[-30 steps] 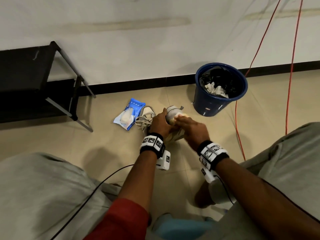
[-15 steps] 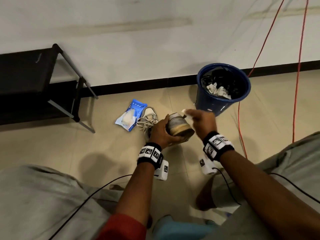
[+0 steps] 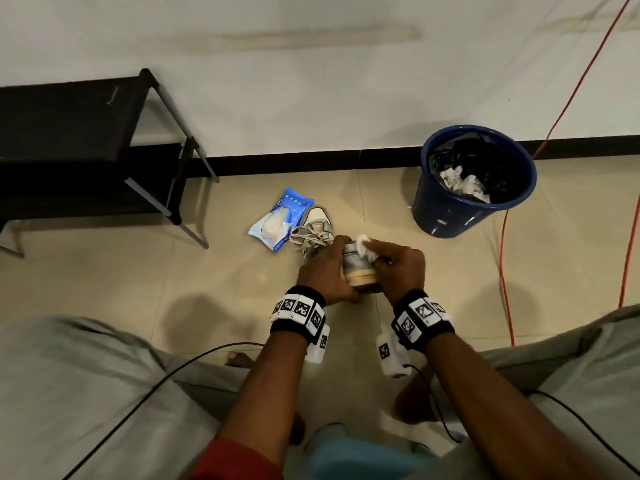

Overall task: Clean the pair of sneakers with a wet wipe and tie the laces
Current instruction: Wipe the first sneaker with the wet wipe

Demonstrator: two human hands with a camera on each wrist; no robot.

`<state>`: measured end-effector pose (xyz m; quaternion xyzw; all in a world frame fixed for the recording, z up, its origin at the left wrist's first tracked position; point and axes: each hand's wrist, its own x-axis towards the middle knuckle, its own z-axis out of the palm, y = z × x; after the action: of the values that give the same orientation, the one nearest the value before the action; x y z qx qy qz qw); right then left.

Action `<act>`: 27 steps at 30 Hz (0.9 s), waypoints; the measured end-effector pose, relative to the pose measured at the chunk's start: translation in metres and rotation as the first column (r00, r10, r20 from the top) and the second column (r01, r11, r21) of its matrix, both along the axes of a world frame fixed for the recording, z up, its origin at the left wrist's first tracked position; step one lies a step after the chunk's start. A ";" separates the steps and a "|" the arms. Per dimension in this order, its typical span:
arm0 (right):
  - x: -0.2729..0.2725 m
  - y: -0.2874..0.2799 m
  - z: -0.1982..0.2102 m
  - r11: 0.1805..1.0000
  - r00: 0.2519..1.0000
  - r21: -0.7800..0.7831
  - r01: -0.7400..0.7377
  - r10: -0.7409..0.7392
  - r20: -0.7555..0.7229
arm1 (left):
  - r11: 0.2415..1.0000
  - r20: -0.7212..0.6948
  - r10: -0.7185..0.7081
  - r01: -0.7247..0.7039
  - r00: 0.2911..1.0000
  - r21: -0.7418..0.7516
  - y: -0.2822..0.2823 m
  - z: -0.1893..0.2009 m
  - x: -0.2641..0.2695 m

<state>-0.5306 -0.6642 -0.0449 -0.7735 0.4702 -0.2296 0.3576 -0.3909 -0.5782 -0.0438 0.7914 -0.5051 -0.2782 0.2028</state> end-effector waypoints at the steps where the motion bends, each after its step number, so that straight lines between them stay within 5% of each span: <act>1: -0.003 -0.003 -0.002 0.998 0.998 0.025 0.055 -0.055 -0.019 | 1.000 0.003 0.001 -0.001 1.000 0.006 0.002 -0.001 -0.001; 7: 0.005 0.015 0.010 0.992 0.993 -0.067 -0.104 0.107 0.053 | 1.000 -0.063 0.008 -0.009 0.998 -0.010 0.009 -0.007 0.006; 11: -0.009 0.000 -0.003 0.998 0.999 -0.060 -0.010 0.007 -0.051 | 0.998 -0.125 0.032 -0.038 0.992 -0.043 0.010 -0.009 0.012; 15: 0.008 0.014 0.010 0.992 0.992 -0.109 -0.059 0.071 0.108 | 0.999 -0.098 -0.006 0.003 0.995 -0.033 0.006 -0.009 0.011; 25: 0.002 0.020 -0.001 0.981 0.993 -0.162 -0.103 0.111 0.044 | 0.998 -0.111 0.042 -0.046 0.993 -0.035 0.005 -0.011 0.018; 27: -0.002 0.010 -0.008 0.998 0.996 -0.064 -0.001 0.006 0.084 | 0.998 -0.114 0.042 -0.047 0.993 -0.042 0.004 -0.010 0.017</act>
<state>-0.5326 -0.6542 -0.0532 -0.7751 0.4457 -0.2762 0.3525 -0.3734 -0.5741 -0.0534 0.7808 -0.4811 -0.3066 0.2547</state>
